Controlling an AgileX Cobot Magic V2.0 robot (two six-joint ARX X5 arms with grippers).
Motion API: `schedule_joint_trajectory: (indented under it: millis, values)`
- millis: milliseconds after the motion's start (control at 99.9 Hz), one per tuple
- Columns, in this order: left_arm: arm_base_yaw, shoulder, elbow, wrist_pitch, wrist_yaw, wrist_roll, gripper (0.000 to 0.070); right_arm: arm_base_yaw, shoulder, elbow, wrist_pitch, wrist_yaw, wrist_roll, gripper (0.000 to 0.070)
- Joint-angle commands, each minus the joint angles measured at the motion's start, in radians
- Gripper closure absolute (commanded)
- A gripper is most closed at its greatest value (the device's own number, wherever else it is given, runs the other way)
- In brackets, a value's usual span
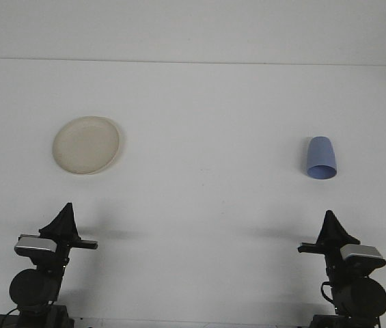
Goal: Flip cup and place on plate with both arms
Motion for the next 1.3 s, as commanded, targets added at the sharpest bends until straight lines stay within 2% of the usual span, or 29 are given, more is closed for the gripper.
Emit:
schedule_joint_trajectory:
  millis: [0, 40, 70, 110, 170, 190, 210, 290, 410, 490, 670, 1061, 1291]
  values:
    - [0.0, 0.0, -0.02, 0.014, -0.006, -0.002, 0.0686, 0.0, 0.064, 0.103, -0.029, 0.041, 0.022, 0.07]
    - [0.0, 0.0, -0.02, 0.014, -0.006, -0.002, 0.0686, 0.0, 0.113, 0.158, -0.058, 0.046, -0.022, 0.0677]
    - [0.0, 0.0, -0.02, 0.014, -0.006, -0.002, 0.0686, 0.0, 0.151, 0.198, -0.076, 0.046, -0.068, 0.0604]
    - [0.0, 0.0, -0.02, 0.014, -0.006, -0.002, 0.0686, 0.0, 0.201, 0.246, -0.096, 0.046, -0.133, 0.0437]
    - [0.0, 0.0, -0.02, 0.014, -0.006, -0.002, 0.0686, 0.0, 0.27, 0.308, -0.115, 0.047, -0.21, 0.0113]
    - [0.0, 0.0, -0.02, 0.014, -0.006, -0.002, 0.0686, 0.0, 0.291, 0.324, -0.116, 0.048, -0.23, 0.0043]
    - [0.0, 0.0, -0.02, 0.014, -0.006, -0.002, 0.0686, 0.0, 0.312, 0.339, -0.114, 0.049, -0.25, 0.0008]
    - [0.0, 0.0, -0.02, 0.014, -0.006, -0.002, 0.0686, 0.0, 0.384, 0.372, -0.084, 0.066, -0.33, 0.0005]
    - [0.0, 0.0, -0.02, 0.014, -0.006, -0.002, 0.0686, -0.003, 0.478, 0.37, -0.035, 0.142, -0.447, 0.0006]
    - [0.0, 0.0, -0.02, 0.014, -0.006, -0.002, 0.0686, -0.017, 0.568, 0.364, -0.02, 0.172, -0.491, 0.0006]
    - [0.0, 0.0, -0.02, 0.014, -0.006, -0.002, 0.0686, -0.077, 0.806, 0.349, 0.073, 0.129, -0.518, 0.0006]
    - [0.0, 0.0, -0.02, 0.014, -0.006, -0.002, 0.0686, -0.177, 1.299, 0.349, 0.484, 0.13, -0.636, 0.0006]
    - [0.0, 0.0, -0.02, 0.014, -0.006, -0.002, 0.0686, -0.216, 1.519, 0.358, 0.787, 0.061, -0.685, 0.0007]
